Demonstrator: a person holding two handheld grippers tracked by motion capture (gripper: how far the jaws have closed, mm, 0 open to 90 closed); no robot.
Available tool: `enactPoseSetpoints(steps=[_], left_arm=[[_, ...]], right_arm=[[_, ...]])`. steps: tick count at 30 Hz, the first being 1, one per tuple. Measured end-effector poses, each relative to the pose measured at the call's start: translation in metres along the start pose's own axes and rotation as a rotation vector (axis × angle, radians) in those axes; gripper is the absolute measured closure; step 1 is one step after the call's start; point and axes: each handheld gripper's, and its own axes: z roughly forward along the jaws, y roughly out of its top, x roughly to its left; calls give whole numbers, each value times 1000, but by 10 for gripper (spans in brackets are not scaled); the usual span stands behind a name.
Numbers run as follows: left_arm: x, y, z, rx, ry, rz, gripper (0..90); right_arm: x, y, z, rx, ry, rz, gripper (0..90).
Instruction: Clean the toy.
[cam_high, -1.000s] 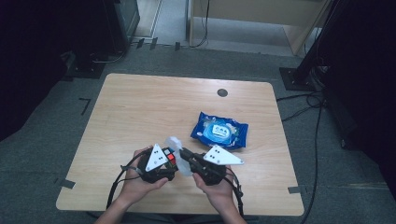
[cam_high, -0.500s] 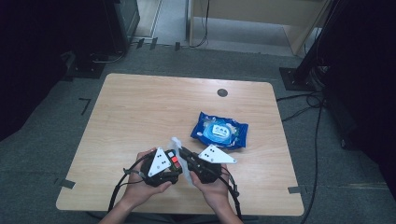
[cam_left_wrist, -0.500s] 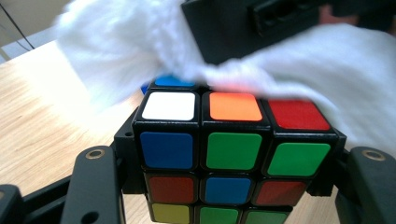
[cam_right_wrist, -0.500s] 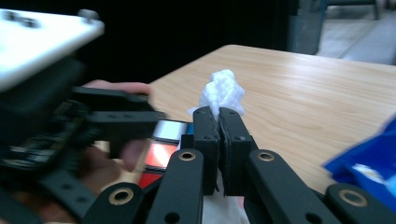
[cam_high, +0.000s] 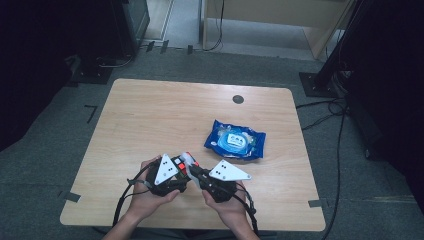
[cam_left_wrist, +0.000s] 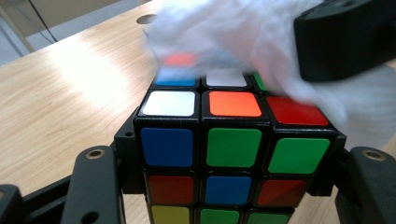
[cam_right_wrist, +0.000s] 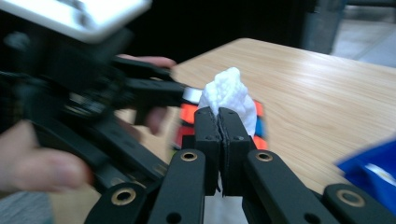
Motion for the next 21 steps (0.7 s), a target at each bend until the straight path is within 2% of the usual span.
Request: enactPoseSetpoints(steps=[4, 9, 13, 18, 21], left_arm=[[-6, 2, 0, -7, -18, 22, 342], [-10, 2, -1, -28, -40, 32, 342], [-10, 4, -2, -41, -49, 25, 343], [-10, 3, -2, -36, -52, 29, 343], [-7, 5, -4, -58, -71, 5, 343]], right_arm=[[5, 4, 3, -19, 48, 9, 887], [0, 3, 4, -35, 41, 17, 887], [-9, 3, 1, -46, 5, 31, 887], [-29, -2, -1, -39, -77, 58, 889], [-44, -7, -2, -16, -143, 83, 890]])
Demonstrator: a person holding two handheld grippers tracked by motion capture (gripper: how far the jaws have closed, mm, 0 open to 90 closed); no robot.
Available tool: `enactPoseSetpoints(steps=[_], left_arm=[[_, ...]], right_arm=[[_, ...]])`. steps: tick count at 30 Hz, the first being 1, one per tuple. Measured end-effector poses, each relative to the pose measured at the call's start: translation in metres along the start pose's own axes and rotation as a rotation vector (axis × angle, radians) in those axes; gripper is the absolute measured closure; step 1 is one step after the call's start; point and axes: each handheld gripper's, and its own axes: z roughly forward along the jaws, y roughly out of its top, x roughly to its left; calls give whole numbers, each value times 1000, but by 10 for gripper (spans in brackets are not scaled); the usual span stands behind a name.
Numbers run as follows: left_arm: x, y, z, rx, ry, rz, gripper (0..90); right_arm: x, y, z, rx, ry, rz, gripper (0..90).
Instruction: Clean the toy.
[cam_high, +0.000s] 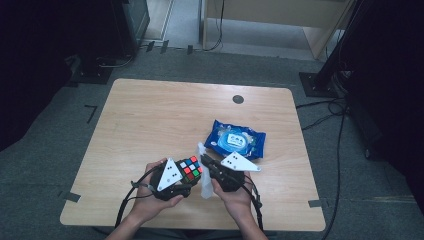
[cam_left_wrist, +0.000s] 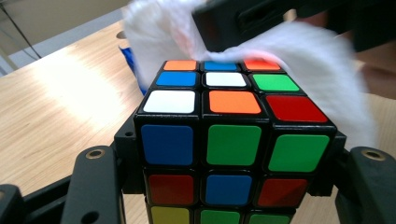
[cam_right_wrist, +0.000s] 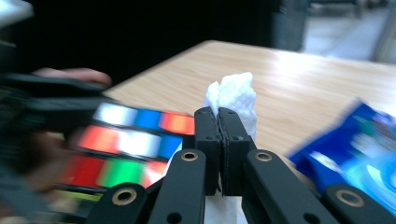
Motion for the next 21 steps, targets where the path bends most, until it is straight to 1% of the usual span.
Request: enactPoseSetpoints(steps=[3, 4, 5, 6, 10, 11, 13, 14, 15, 16, 17, 19, 21], left_arm=[[5, 3, -4, -5, 12, -12, 343], [8, 3, -5, -8, 13, -25, 342], [12, 2, -6, -10, 14, -48, 343], [15, 2, -7, -12, 16, -58, 343], [28, 0, -11, -26, 22, -122, 342], [31, -1, -13, -29, 24, -134, 342], [36, -1, -16, -36, 31, -156, 342], [38, -1, -17, -37, 31, -164, 342], [42, -1, -18, -45, 36, -181, 343], [44, -1, -20, -47, 38, -191, 343], [46, -1, -21, -52, 40, -204, 342], [51, -1, -23, -58, 46, -227, 342], [54, -1, -25, -65, 44, -249, 342]], right_arm=[[-16, -8, 3, 25, -49, 49, 890], [-20, -11, 4, 33, -60, 57, 890], [-23, -13, 4, 40, -71, 68, 890], [-26, -16, 6, 47, -85, 74, 889], [-32, -21, 7, 62, -119, 85, 879], [-33, -21, 7, 66, -128, 86, 865], [-37, -23, 7, 72, -138, 99, 788], [-38, -23, 6, 65, -134, 116, 726], [-39, -23, 5, 60, -128, 129, 680], [-39, -23, 4, 50, -106, 136, 612], [-38, -23, 4, 46, -91, 137, 574], [-32, -22, 4, 32, -50, 120, 505], [-23, -22, 5, 31, -13, 96, 449]])
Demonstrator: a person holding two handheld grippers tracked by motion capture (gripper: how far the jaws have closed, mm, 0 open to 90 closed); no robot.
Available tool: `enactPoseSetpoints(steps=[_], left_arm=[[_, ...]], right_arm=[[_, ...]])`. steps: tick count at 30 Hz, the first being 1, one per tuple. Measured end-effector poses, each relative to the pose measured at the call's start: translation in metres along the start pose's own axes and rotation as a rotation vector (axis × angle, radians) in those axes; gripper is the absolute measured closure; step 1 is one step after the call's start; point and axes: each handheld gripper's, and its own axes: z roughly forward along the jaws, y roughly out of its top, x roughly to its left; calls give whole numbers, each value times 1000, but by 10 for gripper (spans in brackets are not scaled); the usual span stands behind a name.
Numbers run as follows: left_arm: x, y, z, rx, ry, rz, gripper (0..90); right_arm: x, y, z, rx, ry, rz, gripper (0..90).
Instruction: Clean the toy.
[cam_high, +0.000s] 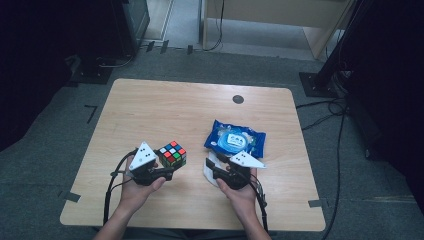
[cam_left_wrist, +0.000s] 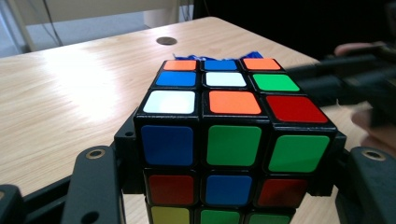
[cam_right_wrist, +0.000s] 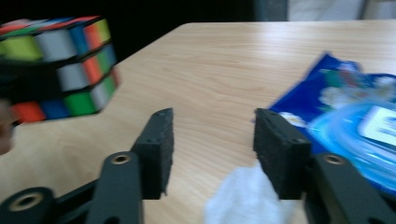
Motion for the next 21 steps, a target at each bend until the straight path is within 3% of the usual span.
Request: enactPoseSetpoints(steps=[5, 9, 15, 19, 21], left_arm=[[1, 3, -1, -7, -2, -24, 342], [-2, 4, 2, -1, -25, -33, 342], [-11, 4, 7, 12, -48, -34, 342], [-19, 3, 12, 27, -69, -23, 342], [-24, 3, 13, 34, -72, -9, 342]], right_arm=[[24, -2, 7, -9, 115, -10, 352], [45, -5, 16, 2, 173, -39, 303], [61, -10, 25, 5, 182, -39, 268], [66, -10, 28, -14, 144, -47, 270], [67, -11, 28, -28, 132, -55, 314]])
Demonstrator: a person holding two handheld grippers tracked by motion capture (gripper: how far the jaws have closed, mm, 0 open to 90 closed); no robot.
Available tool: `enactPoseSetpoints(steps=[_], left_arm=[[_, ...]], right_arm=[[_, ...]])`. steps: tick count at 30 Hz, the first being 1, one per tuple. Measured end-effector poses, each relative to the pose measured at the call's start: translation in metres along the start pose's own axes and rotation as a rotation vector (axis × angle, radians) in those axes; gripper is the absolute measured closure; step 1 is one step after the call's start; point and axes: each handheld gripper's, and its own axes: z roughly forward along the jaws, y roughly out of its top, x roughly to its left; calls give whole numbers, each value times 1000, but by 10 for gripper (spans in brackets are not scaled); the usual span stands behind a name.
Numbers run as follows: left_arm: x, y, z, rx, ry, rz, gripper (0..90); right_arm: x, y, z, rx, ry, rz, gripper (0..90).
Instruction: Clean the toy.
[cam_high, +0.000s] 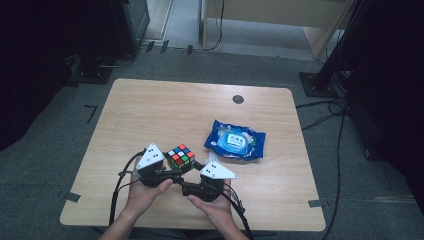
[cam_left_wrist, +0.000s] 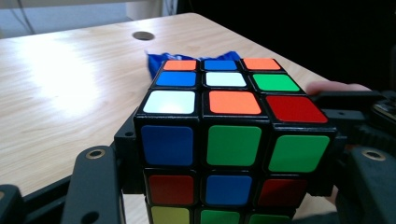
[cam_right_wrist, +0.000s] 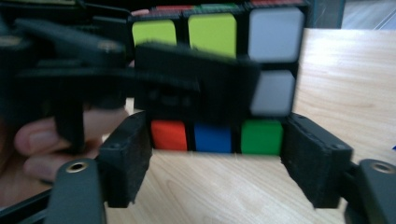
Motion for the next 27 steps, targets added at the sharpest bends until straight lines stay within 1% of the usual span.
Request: enactPoseSetpoints(steps=[3, 5, 7, 9, 11, 12, 14, 15, 16, 17, 18, 19, 20, 21, 23, 24, 25, 26, 27], left_arm=[[0, 0, 0, 3, 9, 3, 342], [4, 1, 0, 14, -18, -20, 341], [5, 2, 0, 36, -30, -31, 338], [6, 4, 0, 60, -51, -44, 336], [9, 7, -2, 64, -70, -67, 322], [9, 8, -2, 67, -75, -79, 320], [10, 10, -3, 93, -83, -84, 314], [11, 10, -3, 114, -85, -81, 316], [12, 11, -3, 118, -93, -88, 322], [13, 11, -4, 125, -102, -90, 328], [13, 11, -4, 126, -108, -86, 333], [13, 11, -5, 123, -106, -79, 337], [13, 11, -6, 120, -102, -71, 339], [12, 11, -6, 115, -98, -72, 340], [13, 11, -7, 94, -96, -90, 342], [15, 10, -8, 76, -96, -111, 341], [16, 10, -10, 52, -90, -129, 342], [19, 10, -11, 22, -79, -144, 342], [21, 9, -13, -4, -77, -165, 342]], right_arm=[[1, -1, -1, -8, -30, -53, 332], [2, -1, -2, -9, -37, -83, 341], [1, 0, -3, -4, -49, -136, 342], [0, 0, -4, -2, -60, -208, 342], [2, -1, -5, 6, -79, -292, 343], [3, -2, -6, 10, -86, -345, 343], [8, -4, -6, 16, -107, -456, 344], [10, -5, -6, 18, -114, -503, 344], [12, -5, -6, 20, -122, -548, 344], [13, -6, -6, 23, -135, -589, 344], [13, -6, -6, 25, -143, -617, 343], [14, -6, -6, 25, -145, -628, 343], [14, -6, -6, 21, -146, -624, 342], [14, -6, -5, 21, -145, -607, 340], [13, -6, -5, 15, -143, -555, 333], [13, -5, -5, 16, -139, -503, 326], [10, -5, -6, 16, -125, -444, 316], [6, -4, -7, 18, -103, -364, 305], [3, -4, -8, 21, -83, -271, 305]])
